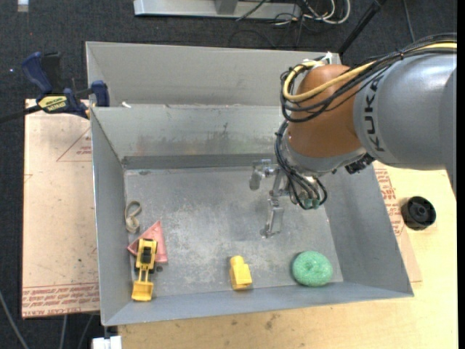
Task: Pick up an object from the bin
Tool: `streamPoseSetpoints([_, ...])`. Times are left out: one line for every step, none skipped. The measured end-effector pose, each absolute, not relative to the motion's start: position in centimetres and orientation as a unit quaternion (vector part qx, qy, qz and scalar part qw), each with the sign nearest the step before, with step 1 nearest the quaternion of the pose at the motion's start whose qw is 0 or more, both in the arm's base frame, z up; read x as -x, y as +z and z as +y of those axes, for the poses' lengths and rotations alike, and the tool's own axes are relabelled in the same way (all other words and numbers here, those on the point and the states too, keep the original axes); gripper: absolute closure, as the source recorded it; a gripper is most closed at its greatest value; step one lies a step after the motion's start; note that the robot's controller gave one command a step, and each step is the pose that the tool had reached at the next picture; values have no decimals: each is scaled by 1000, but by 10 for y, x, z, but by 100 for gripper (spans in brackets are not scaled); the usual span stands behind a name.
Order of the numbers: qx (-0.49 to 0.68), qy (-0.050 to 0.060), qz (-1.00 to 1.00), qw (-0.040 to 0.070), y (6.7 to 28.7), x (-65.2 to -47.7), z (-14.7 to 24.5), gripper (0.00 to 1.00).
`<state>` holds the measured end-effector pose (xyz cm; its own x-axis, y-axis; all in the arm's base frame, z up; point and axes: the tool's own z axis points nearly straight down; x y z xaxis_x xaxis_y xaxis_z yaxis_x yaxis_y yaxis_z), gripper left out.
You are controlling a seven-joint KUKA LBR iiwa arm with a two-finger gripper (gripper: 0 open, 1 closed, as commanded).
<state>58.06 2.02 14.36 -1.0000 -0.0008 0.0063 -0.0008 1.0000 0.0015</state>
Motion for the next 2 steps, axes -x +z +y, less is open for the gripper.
streamPoseSetpoints([0,-1,-1000,-1,148,-582,20,0])
streamPoseSetpoints([-137,0,-991,-2,89,-534,56,0])
